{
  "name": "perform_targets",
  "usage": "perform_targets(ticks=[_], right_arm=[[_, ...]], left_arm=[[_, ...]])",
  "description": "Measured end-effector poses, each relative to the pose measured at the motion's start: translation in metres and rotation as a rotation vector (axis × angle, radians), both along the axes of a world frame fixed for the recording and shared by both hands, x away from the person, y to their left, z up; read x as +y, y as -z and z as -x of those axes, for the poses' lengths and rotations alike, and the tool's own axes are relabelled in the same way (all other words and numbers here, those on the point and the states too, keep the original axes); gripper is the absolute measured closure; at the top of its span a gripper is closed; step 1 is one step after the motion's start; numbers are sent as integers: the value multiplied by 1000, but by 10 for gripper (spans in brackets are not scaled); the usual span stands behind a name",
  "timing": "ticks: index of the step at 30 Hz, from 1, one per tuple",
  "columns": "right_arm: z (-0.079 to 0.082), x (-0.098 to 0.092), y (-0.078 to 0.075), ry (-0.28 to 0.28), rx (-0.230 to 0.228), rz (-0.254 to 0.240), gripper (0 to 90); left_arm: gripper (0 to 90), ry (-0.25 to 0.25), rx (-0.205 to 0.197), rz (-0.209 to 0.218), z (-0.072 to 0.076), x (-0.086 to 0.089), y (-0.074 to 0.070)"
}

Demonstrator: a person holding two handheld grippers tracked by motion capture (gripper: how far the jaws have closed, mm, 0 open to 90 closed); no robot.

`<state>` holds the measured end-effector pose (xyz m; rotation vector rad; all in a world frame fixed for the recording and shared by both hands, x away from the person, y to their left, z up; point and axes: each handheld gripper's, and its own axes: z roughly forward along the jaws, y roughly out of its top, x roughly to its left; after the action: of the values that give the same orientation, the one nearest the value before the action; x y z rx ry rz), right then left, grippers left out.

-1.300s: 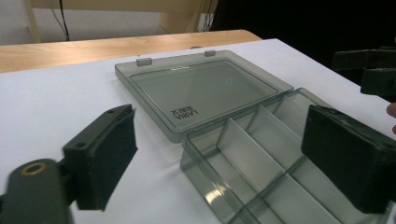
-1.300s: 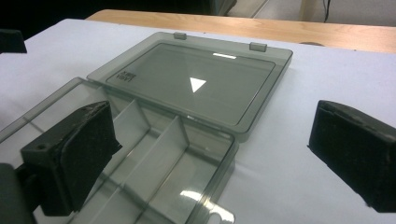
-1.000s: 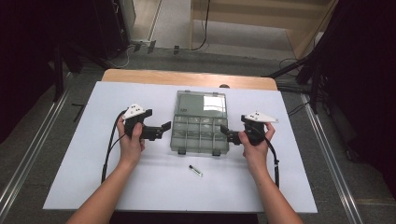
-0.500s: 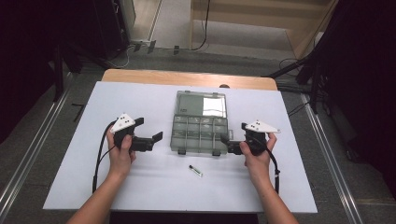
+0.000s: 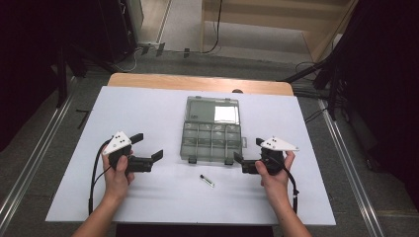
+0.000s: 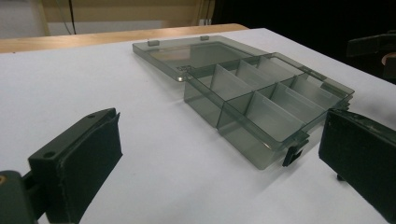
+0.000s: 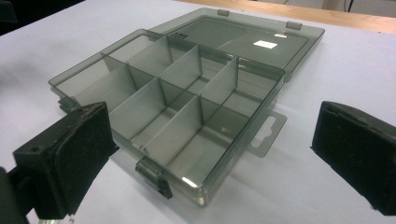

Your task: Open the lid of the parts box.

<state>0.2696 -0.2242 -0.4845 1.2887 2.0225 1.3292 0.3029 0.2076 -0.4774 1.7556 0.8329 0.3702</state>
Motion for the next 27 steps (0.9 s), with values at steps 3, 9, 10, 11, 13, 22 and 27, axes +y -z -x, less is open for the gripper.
perform_targets(ticks=[3, 9, 10, 11, 13, 22, 27], right_arm=[[6, -2, 1, 0, 1, -2, 0], [15, -6, 0, -9, 5, 1, 0], [16, -6, -1, -12, 7, 3, 0], [17, -5, -1, -17, 9, 1, 0], [18, -5, -2, -22, 10, 5, 0], [18, -1, -2, -36, 25, 19, 0], [16, -2, -2, -36, 27, 20, 0]], left_arm=[[0, -7, -12, 9, 6, 5, 0], [0, -21, -29, 2, 15, 17, 0], [0, -22, -32, 7, 16, 19, 0], [0, -24, -31, 6, 17, 22, 0], [0, -32, -39, 1, 20, 26, 1], [0, -38, -54, 9, 32, 43, 0], [0, -66, -64, -6, 36, 54, 1]])
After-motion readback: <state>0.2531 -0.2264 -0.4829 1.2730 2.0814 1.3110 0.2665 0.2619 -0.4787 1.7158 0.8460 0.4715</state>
